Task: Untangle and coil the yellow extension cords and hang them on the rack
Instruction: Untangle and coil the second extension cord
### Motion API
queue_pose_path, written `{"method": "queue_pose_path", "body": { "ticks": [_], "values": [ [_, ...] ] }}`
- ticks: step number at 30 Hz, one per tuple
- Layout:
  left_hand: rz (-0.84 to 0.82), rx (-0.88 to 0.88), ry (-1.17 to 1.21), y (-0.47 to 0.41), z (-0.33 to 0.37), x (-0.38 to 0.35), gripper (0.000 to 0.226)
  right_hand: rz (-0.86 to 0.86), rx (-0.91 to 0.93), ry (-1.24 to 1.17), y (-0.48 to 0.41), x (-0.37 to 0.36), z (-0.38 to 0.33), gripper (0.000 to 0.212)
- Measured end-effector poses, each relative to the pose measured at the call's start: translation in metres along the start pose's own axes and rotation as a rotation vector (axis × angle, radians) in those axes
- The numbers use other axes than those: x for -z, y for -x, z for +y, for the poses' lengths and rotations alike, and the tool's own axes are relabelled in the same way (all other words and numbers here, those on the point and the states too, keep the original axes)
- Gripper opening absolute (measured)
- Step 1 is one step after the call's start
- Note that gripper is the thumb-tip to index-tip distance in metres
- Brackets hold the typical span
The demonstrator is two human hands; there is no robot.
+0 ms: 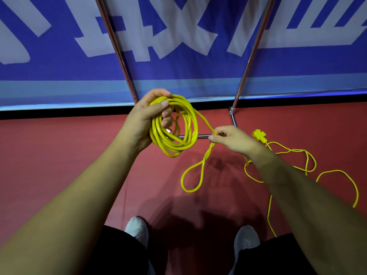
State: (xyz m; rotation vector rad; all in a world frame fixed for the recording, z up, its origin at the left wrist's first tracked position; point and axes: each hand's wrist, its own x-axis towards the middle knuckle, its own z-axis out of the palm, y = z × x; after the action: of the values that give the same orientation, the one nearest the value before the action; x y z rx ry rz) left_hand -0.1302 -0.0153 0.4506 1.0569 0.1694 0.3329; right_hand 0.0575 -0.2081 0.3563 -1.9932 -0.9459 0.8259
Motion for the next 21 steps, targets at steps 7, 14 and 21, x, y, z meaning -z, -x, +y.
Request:
{"method": "queue_pose_path", "body": {
  "ticks": [7,14,21],
  "values": [
    [0.073,-0.042,0.301,-0.008,0.0,0.007,0.006,-0.009,-0.002,-0.218,0.001,-0.006,0.008,0.022],
    [0.226,-0.11,0.373,-0.01,0.007,0.017,0.013,0.224,-0.337,-0.159,-0.004,-0.015,0.021,0.024],
    [0.16,-0.045,0.125,-0.004,0.009,0.01,0.016,-0.091,-0.277,0.289,-0.002,-0.048,0.014,0.03]
  ]
}}
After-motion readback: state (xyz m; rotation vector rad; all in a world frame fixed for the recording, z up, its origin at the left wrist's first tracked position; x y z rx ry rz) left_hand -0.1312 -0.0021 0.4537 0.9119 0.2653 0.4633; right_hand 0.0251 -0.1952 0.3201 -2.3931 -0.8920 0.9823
